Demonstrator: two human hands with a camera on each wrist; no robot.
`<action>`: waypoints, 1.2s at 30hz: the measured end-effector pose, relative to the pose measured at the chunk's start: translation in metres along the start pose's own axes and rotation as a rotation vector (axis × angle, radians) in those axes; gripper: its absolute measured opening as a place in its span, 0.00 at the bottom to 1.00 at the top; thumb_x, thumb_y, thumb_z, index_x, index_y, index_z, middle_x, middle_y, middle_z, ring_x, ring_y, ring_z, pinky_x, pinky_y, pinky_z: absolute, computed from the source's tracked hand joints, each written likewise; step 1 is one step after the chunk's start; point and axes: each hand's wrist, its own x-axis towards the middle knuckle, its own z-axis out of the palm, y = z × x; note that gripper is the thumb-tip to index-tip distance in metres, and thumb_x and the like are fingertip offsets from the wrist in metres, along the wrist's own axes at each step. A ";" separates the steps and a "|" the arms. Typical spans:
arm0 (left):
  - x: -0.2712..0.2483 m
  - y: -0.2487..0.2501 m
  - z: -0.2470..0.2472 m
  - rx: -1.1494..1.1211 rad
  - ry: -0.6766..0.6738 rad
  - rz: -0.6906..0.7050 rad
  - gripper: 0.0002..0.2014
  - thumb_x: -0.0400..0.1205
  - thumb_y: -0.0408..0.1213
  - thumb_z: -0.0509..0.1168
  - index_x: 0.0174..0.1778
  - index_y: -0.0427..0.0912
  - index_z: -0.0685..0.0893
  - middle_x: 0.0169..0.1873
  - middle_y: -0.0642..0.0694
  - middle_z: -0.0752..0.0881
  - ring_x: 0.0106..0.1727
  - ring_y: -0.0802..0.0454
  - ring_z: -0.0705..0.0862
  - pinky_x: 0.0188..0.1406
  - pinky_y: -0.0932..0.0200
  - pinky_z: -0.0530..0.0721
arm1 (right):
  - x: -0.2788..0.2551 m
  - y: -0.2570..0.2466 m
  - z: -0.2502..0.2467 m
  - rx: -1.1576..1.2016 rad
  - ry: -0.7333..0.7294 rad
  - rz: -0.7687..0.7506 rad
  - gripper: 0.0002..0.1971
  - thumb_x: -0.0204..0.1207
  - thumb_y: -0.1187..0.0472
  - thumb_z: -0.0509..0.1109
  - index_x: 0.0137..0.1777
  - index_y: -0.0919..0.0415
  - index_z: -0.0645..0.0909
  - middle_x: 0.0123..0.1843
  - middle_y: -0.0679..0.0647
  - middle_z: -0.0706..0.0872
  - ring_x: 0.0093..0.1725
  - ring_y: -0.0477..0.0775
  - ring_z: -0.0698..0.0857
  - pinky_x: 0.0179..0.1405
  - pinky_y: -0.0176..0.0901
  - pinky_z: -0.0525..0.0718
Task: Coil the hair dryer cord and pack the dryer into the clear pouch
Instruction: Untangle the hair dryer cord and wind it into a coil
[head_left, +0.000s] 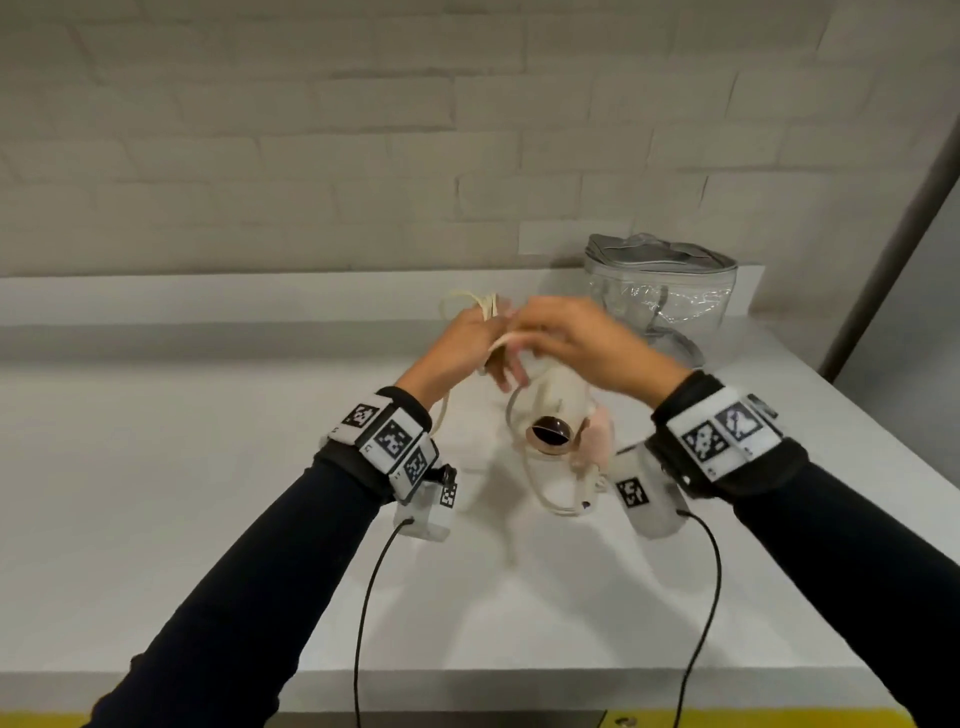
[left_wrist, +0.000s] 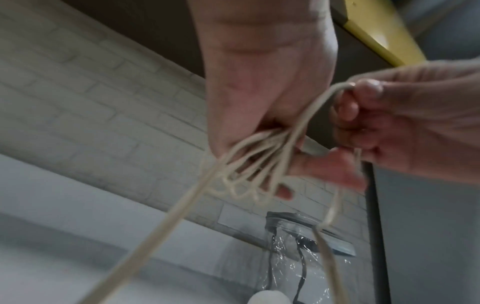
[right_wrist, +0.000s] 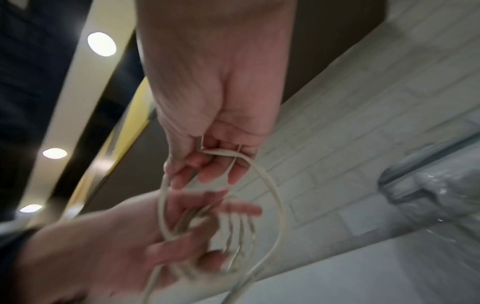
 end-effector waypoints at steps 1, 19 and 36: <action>-0.001 -0.002 -0.001 -0.015 -0.019 -0.006 0.21 0.87 0.45 0.48 0.44 0.37 0.82 0.14 0.47 0.81 0.14 0.54 0.76 0.18 0.60 0.72 | 0.004 0.007 -0.007 0.109 0.084 0.016 0.07 0.79 0.63 0.64 0.43 0.62 0.83 0.38 0.44 0.79 0.37 0.29 0.77 0.42 0.23 0.73; -0.011 0.005 -0.028 -0.441 -0.116 -0.156 0.31 0.85 0.54 0.46 0.18 0.43 0.70 0.07 0.52 0.65 0.07 0.58 0.60 0.15 0.64 0.60 | 0.042 0.018 0.053 0.772 0.208 0.125 0.19 0.67 0.36 0.66 0.29 0.51 0.82 0.22 0.49 0.81 0.22 0.49 0.76 0.22 0.35 0.75; -0.003 0.020 -0.044 -0.590 0.195 -0.220 0.23 0.85 0.54 0.50 0.25 0.47 0.61 0.09 0.55 0.64 0.09 0.60 0.57 0.10 0.68 0.57 | 0.001 0.014 0.074 0.398 -0.229 0.444 0.25 0.84 0.57 0.49 0.79 0.61 0.48 0.46 0.56 0.82 0.34 0.56 0.84 0.38 0.44 0.83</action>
